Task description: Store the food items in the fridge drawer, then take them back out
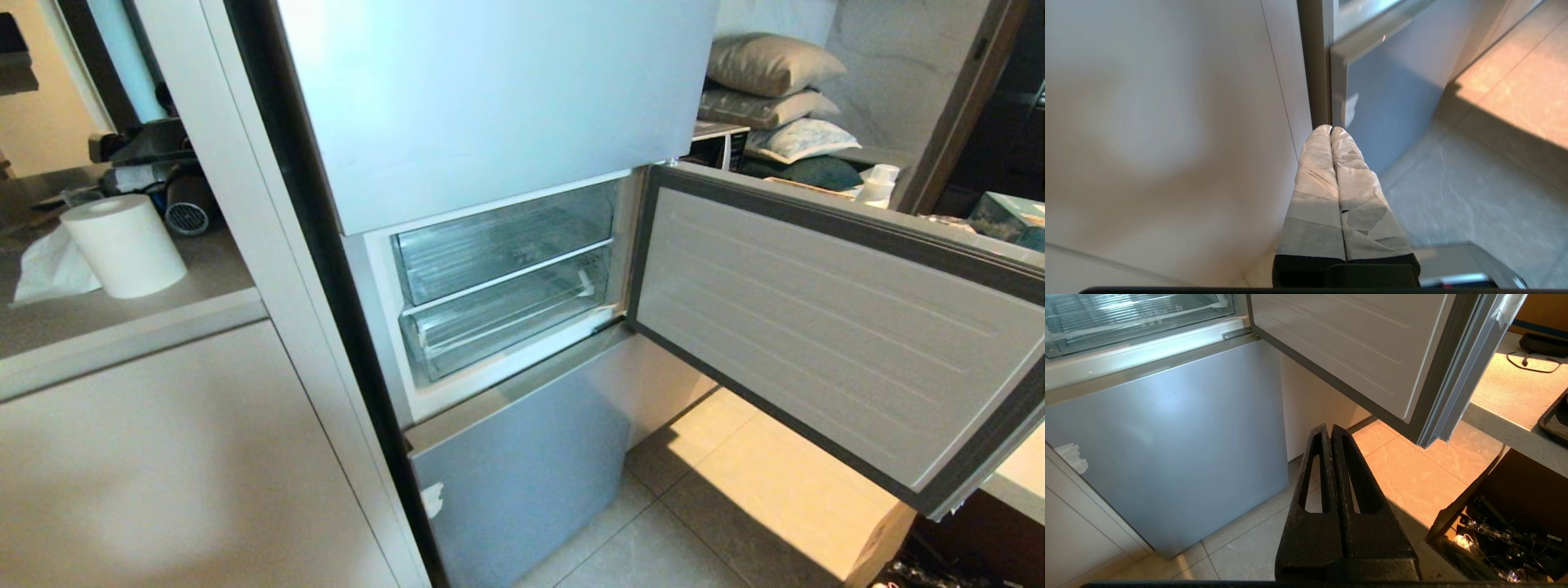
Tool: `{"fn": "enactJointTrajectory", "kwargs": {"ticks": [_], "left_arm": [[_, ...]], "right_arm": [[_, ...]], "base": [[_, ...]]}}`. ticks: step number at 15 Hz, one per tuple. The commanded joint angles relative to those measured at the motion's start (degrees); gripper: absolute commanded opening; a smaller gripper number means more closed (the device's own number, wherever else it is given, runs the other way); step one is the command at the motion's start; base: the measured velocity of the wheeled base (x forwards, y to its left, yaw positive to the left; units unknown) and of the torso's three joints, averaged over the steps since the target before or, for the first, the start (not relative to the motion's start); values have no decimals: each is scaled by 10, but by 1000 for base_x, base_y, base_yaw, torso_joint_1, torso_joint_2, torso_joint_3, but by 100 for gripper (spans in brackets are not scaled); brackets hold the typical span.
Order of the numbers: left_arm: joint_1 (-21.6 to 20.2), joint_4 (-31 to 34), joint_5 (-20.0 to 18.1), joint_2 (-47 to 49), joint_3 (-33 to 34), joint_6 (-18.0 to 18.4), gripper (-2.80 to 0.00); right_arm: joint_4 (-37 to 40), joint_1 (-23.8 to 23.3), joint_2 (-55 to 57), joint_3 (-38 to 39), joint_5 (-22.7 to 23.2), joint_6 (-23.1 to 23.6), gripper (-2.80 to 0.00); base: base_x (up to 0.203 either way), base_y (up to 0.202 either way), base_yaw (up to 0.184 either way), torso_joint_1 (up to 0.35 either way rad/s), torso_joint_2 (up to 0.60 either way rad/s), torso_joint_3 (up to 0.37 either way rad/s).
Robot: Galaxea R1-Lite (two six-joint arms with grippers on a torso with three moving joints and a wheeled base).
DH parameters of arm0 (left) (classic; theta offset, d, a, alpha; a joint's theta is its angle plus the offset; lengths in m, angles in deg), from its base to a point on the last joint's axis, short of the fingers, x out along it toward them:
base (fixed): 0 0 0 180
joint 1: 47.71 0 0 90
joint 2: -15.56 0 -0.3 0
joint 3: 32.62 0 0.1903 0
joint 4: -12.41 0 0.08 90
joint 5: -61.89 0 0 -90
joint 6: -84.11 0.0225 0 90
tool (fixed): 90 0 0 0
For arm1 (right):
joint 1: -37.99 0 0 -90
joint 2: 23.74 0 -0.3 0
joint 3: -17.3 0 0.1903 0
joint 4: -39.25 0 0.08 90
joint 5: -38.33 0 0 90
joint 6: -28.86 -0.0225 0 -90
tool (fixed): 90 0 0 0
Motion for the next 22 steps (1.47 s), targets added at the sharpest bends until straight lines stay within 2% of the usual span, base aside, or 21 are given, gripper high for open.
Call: {"fn": "enactJointTrajectory", "kwargs": {"ticks": [1, 3, 4, 6, 7, 12, 22], "left_arm": [[2, 0, -15, -65, 2, 18, -280], [5, -33, -28, -89, 14, 49, -280], [6, -38, -30, -87, 16, 53, -280], [6, -37, -6, -88, 16, -25, -280], [6, -39, 4, -88, 17, -33, -280], [6, -41, 11, -88, 17, -51, -280], [6, -41, 11, -88, 18, -52, -280]], "right_arm": [[-1, 0, 1, 0, 0, 1, -280], [-1, 0, 0, 0, 0, 0, -280], [0, 0, 0, 0, 0, 0, -280], [-1, 0, 0, 0, 0, 0, -280], [0, 0, 1, 0, 0, 0, -280], [-1, 0, 0, 0, 0, 0, -280], [-1, 0, 0, 0, 0, 3, -280]], "base": [[0, 0, 0, 0, 0, 0], [0, 0, 0, 0, 0, 0], [0, 0, 0, 0, 0, 0], [0, 0, 0, 0, 0, 0], [0, 0, 0, 0, 0, 0], [0, 0, 0, 0, 0, 0], [0, 0, 0, 0, 0, 0]]}}
